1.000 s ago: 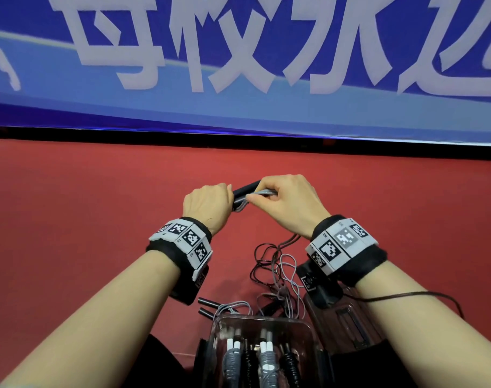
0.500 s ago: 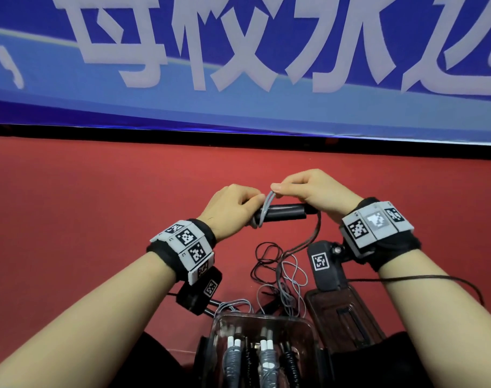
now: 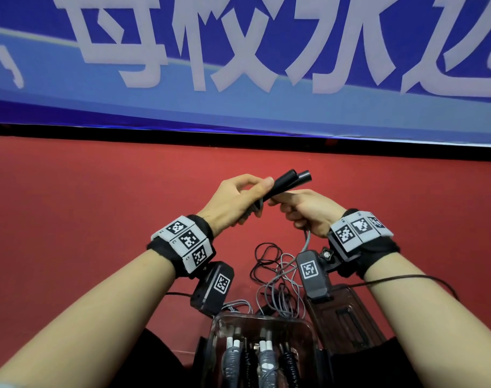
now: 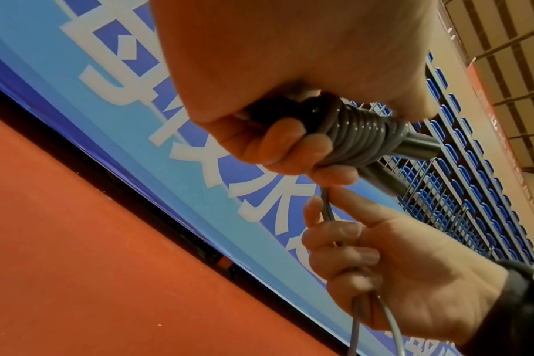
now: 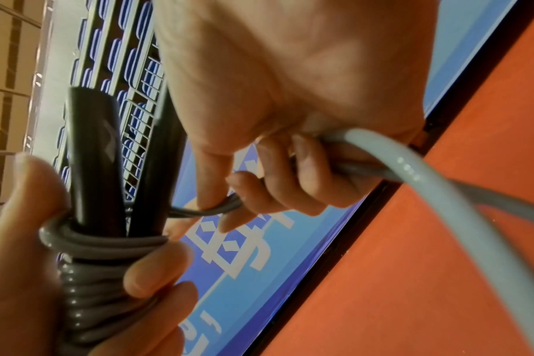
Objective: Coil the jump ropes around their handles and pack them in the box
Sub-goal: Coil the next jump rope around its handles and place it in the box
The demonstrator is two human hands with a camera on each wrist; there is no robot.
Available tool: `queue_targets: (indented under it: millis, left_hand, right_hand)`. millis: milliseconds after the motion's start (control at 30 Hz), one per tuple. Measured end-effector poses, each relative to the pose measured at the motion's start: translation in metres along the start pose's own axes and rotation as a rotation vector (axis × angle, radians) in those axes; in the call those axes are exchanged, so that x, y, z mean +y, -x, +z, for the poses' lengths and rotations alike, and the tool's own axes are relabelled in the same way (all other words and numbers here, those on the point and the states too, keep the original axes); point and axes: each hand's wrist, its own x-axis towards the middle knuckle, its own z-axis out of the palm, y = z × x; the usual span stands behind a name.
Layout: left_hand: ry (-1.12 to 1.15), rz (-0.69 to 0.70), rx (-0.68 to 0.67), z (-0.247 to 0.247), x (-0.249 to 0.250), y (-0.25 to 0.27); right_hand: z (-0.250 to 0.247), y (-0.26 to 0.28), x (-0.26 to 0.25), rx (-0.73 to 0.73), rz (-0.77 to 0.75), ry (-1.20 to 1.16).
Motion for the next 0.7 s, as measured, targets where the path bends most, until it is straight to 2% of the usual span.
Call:
queue_targets:
  millis: [267,400,533,600,700]
  left_hand:
    - [0.002,0.059,0.071,0.000,-0.001,0.000]
    - [0.042,0.085,0.212,-0.009,-0.005,-0.006]
    - [0.120,0.035,0.370,-0.018,-0.005,-0.011]
    - [0.085,0.003,0.441,-0.023,-0.013,-0.015]
    - [-0.088,-0.046,0.503,-0.028,-0.027,-0.020]
  right_hand:
    - [0.002,-0.002,0.000,0.013,-0.046,0.083]
    - [0.001,-0.001,0.000,-0.025,-0.073,0.054]
    - [-0.004,0.002,-0.001,-0.039,-0.117,0.099]
    - [-0.003,0.004,-0.002,-0.033,-0.186,0.163]
    - [0.001,0.009,-0.006,0.011,-0.315,0.323]
